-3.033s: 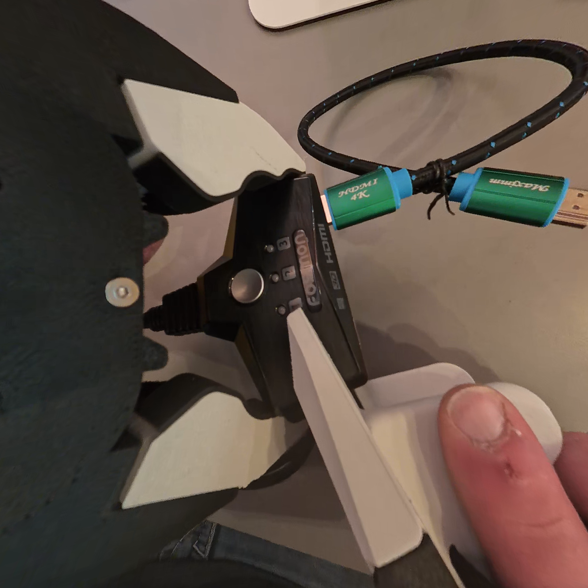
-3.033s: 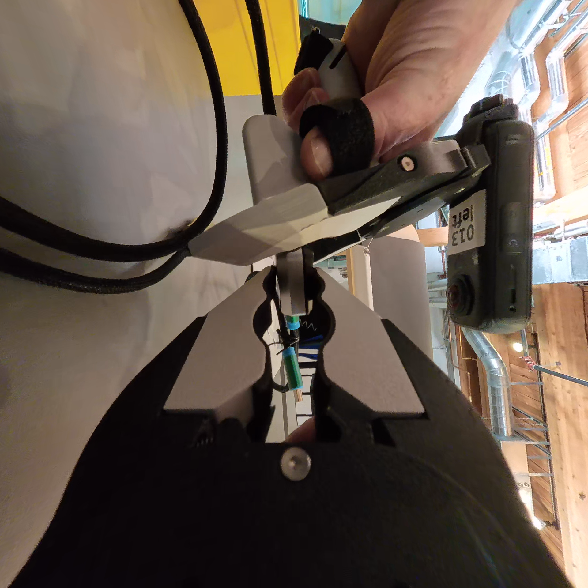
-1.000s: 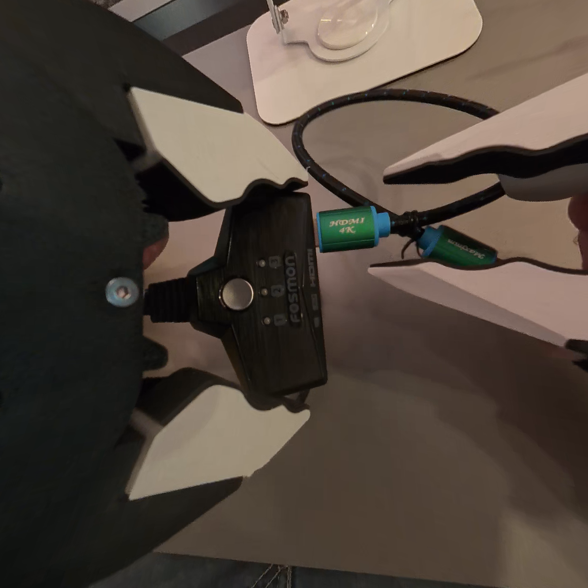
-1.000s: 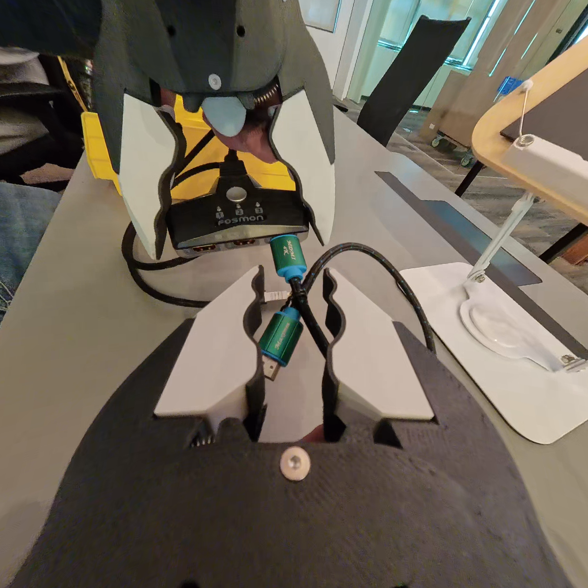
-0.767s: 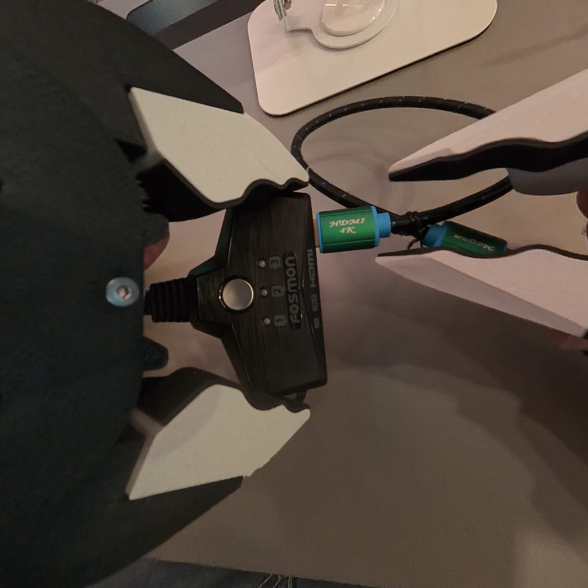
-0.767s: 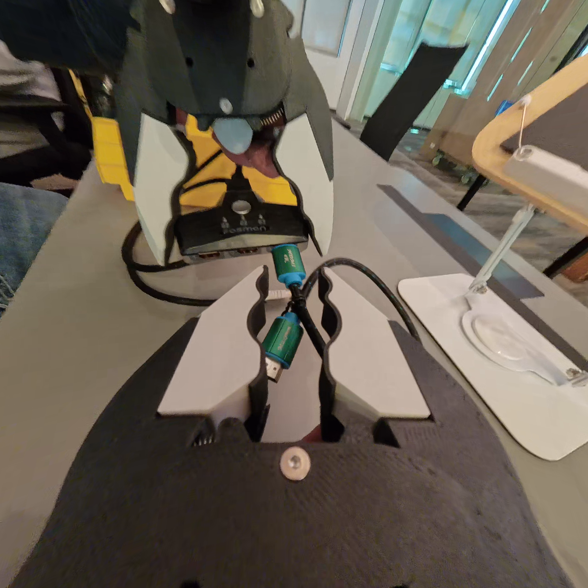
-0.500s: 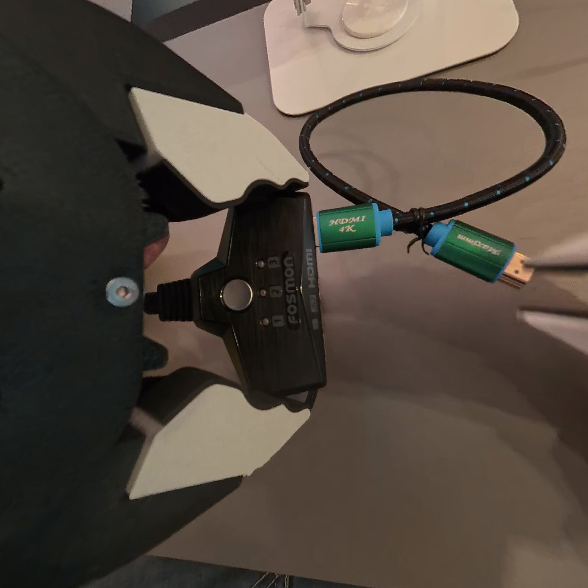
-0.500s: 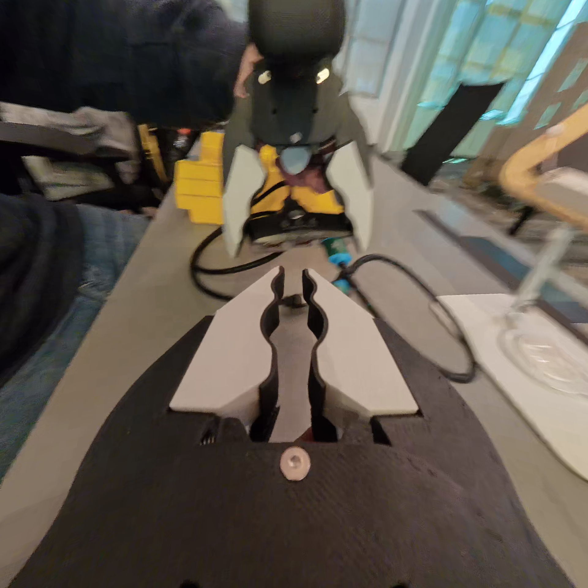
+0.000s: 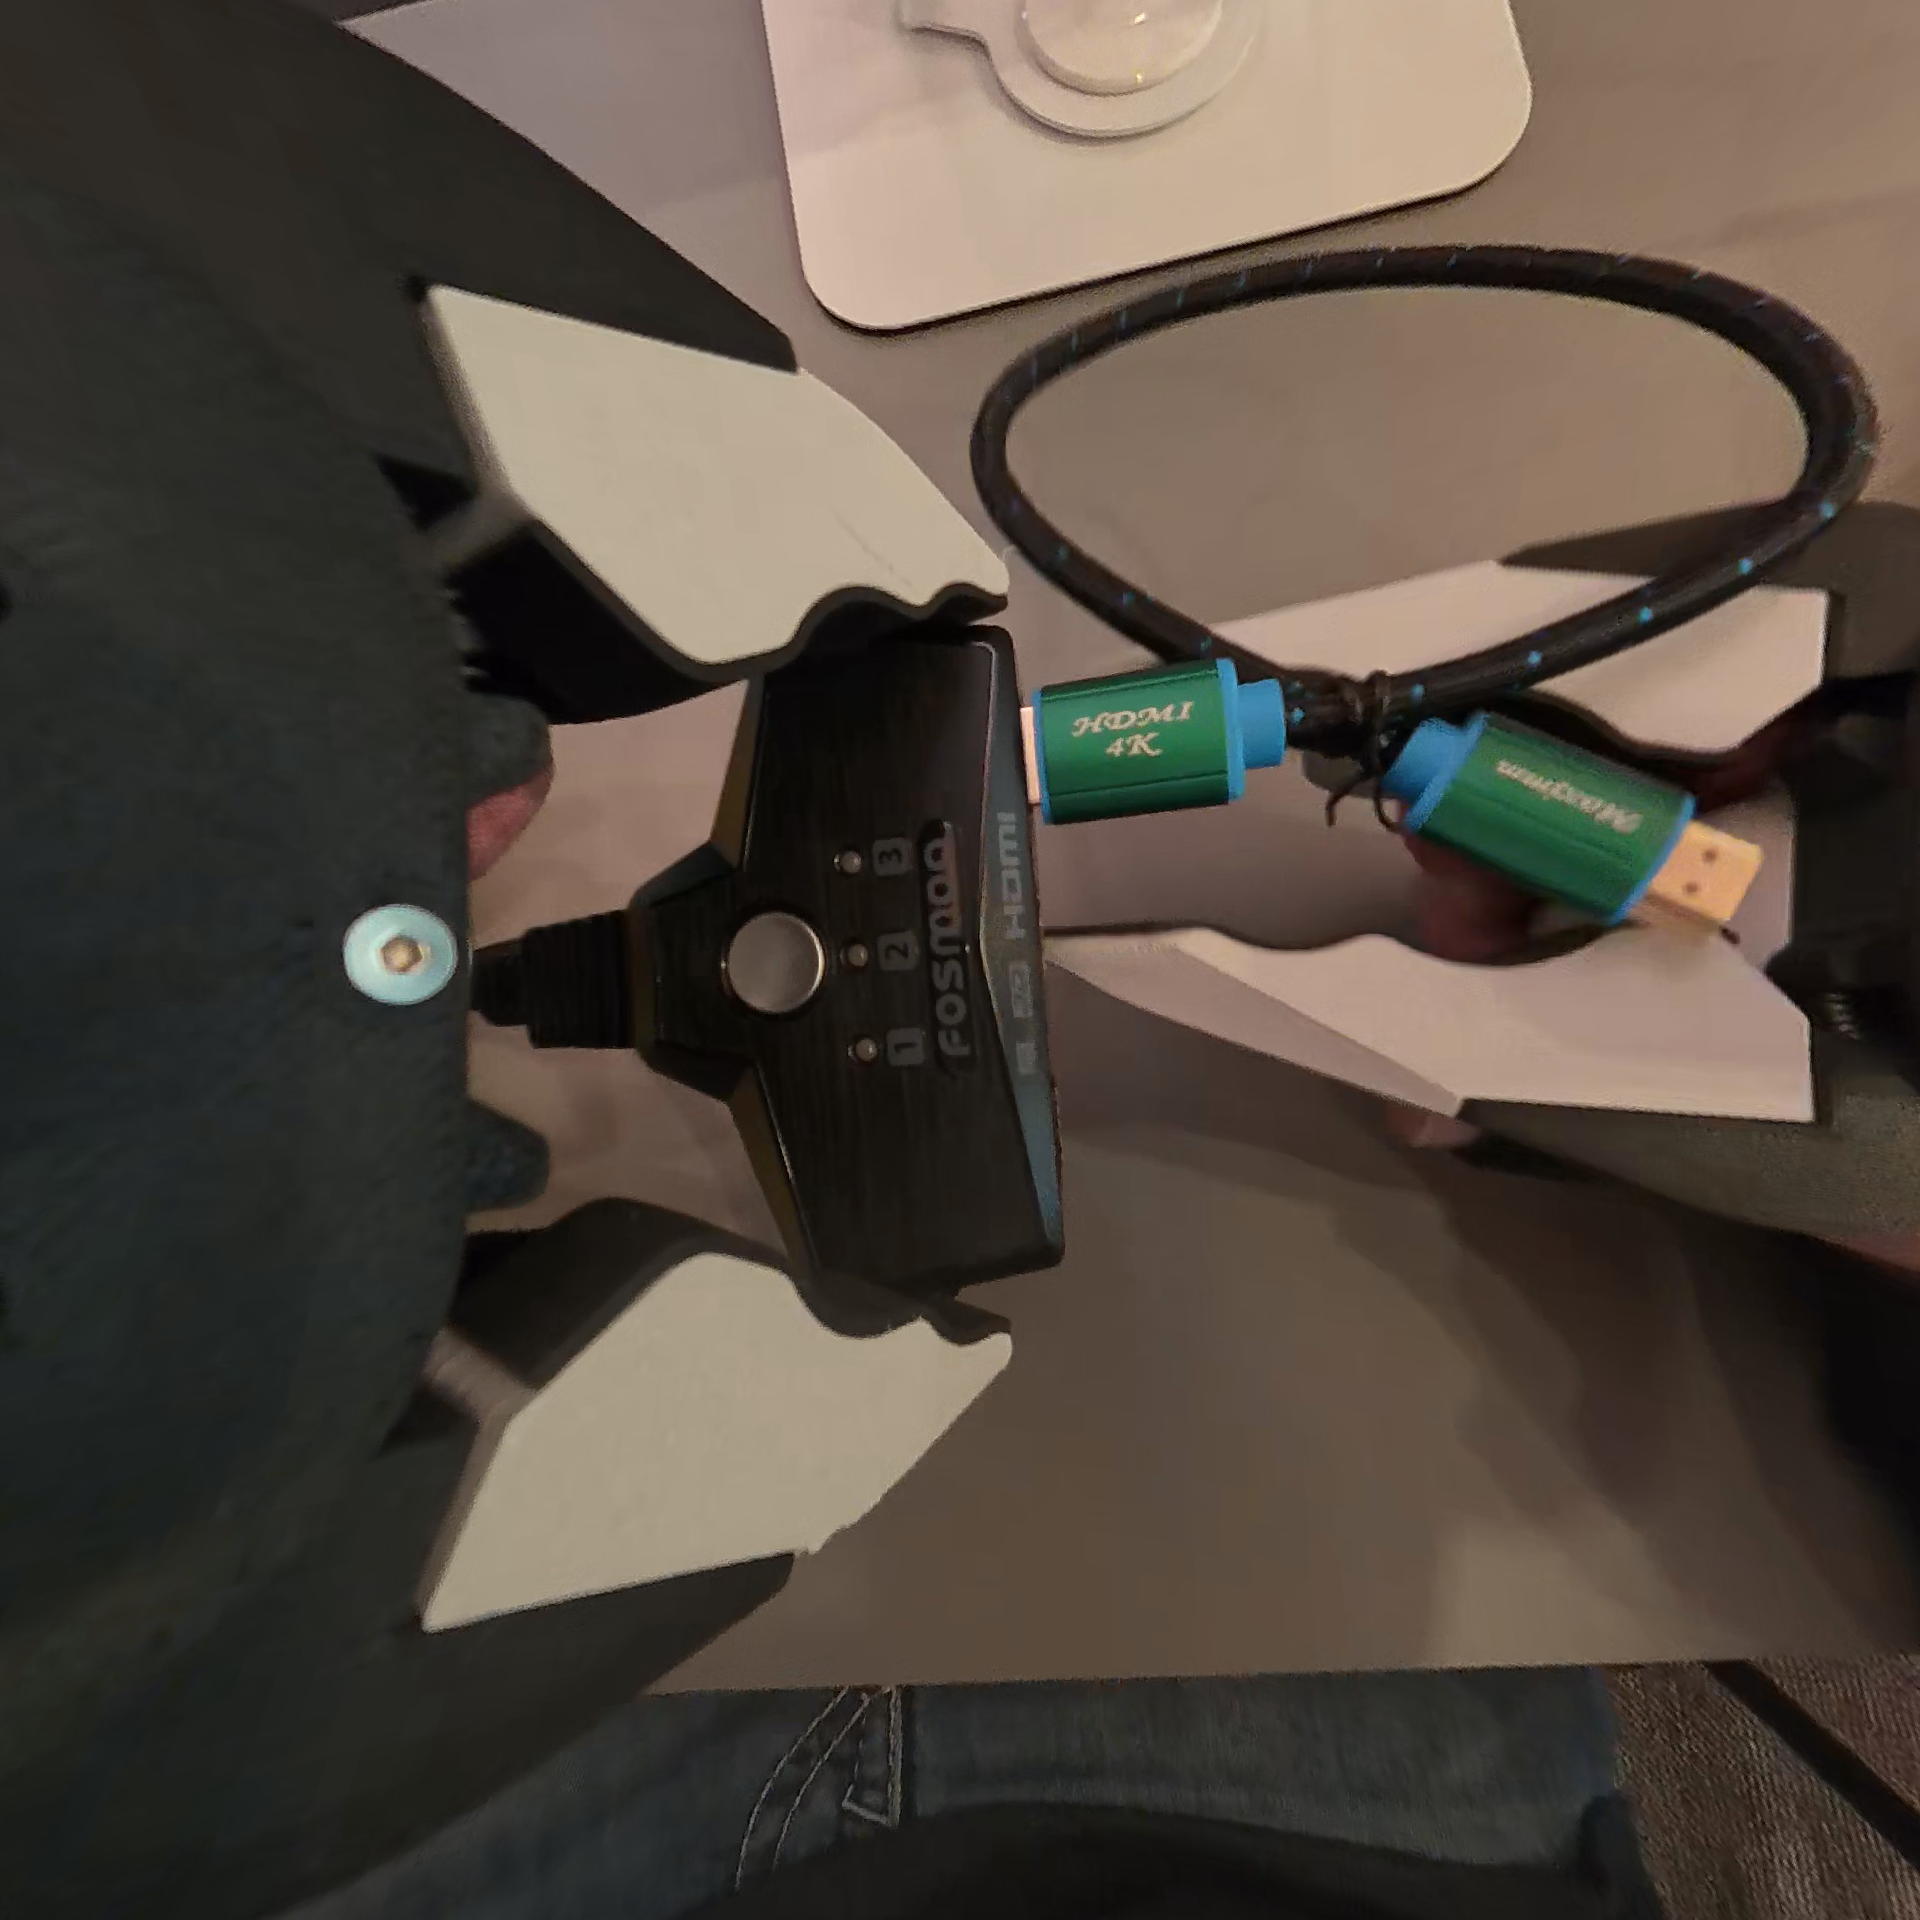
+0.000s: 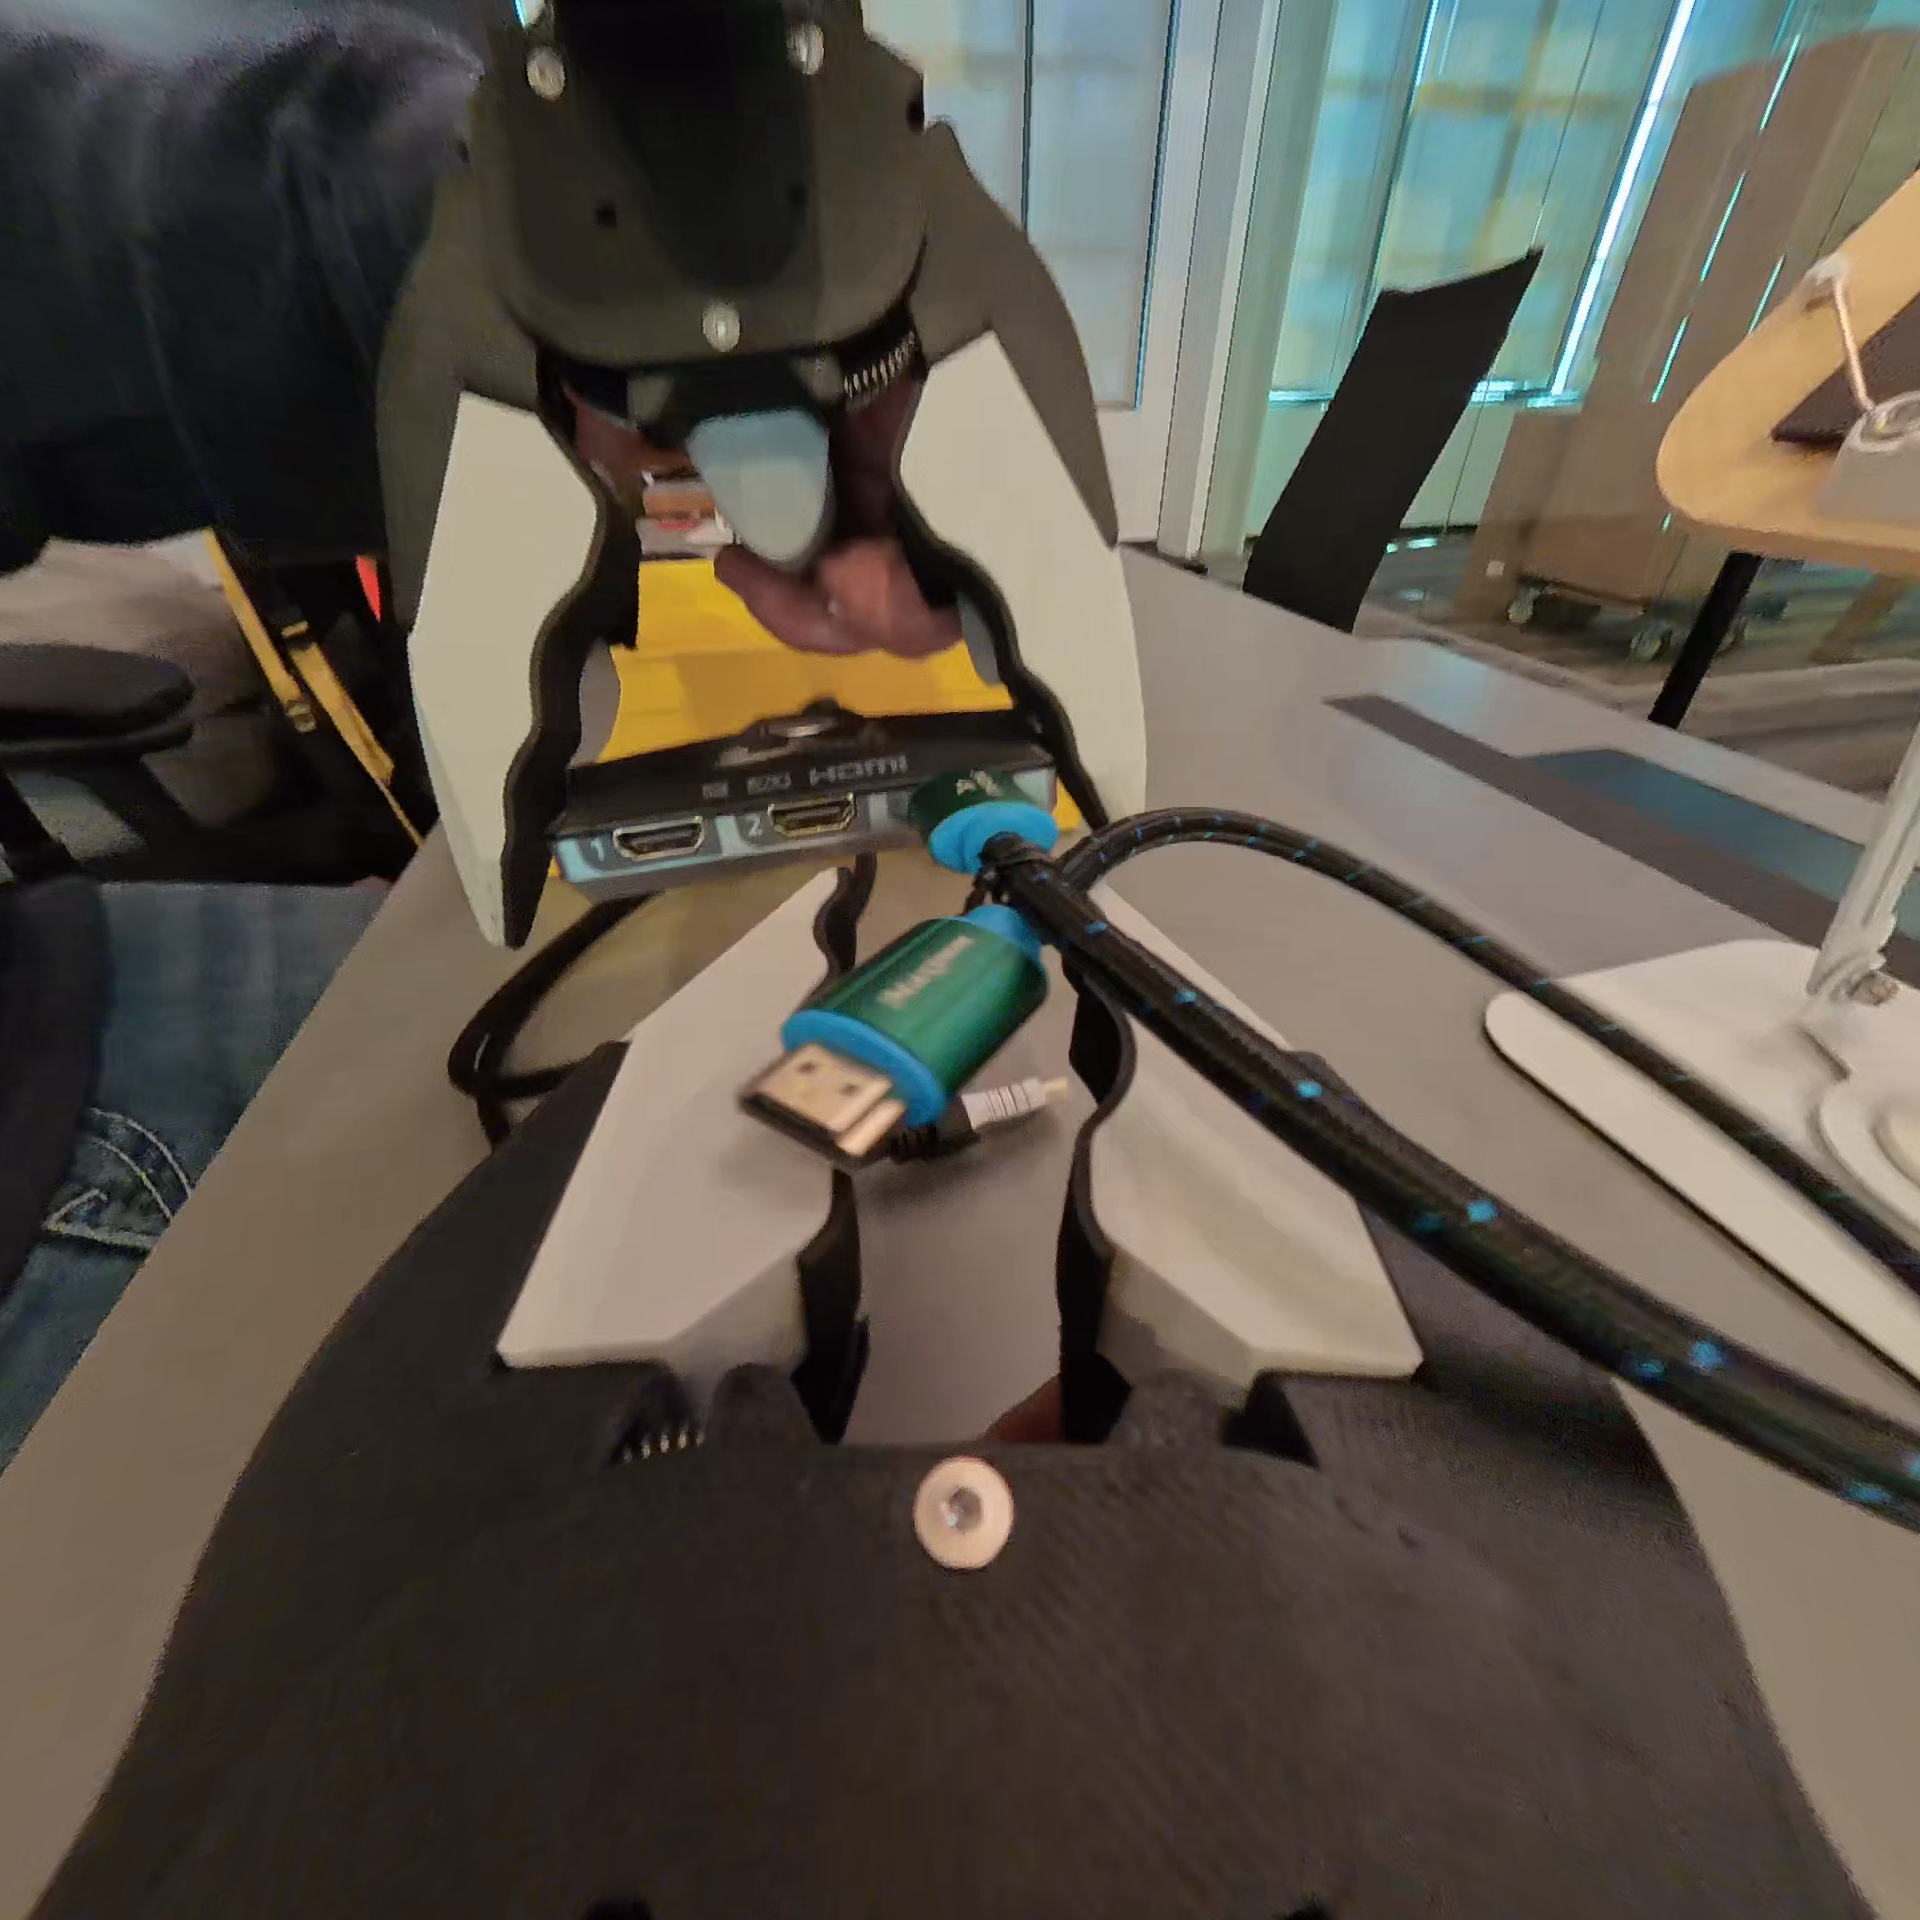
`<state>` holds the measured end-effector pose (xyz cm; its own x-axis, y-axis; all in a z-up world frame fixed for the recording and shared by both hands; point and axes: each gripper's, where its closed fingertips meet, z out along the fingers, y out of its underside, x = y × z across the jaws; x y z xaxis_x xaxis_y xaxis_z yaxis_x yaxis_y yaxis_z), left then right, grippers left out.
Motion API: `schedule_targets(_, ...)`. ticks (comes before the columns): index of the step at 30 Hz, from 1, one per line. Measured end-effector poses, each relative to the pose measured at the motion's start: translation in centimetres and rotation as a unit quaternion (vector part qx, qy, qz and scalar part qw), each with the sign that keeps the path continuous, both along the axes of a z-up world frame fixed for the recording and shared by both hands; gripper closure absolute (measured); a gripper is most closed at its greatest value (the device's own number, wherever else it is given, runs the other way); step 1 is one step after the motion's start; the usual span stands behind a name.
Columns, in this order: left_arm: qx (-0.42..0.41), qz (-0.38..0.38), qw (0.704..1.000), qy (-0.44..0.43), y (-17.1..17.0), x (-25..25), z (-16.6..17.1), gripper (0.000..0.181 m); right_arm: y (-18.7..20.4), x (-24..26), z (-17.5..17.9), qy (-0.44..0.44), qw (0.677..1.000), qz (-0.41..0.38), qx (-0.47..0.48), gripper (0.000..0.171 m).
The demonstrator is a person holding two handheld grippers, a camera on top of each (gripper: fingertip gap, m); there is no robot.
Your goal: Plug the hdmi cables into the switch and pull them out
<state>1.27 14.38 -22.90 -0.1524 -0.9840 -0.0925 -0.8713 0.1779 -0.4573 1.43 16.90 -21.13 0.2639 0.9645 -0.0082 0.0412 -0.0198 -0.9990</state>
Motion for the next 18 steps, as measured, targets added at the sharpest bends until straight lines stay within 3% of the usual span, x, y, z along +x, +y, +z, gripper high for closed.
schedule_targets(5, -0.021, -0.008, 1.000, -0.009, -0.6, 0.3, 0.1, 0.063, 0.0, -0.7, 0.4, -0.001, 0.999, -0.001, 0.038, 0.144)
schedule_targets(18, -0.058, -0.017, 0.998, -0.017, -1.2, 0.3, -0.1, 0.063, -0.5, 0.5, 2.1, 0.049, 0.998, 0.014, 0.038, 0.141)
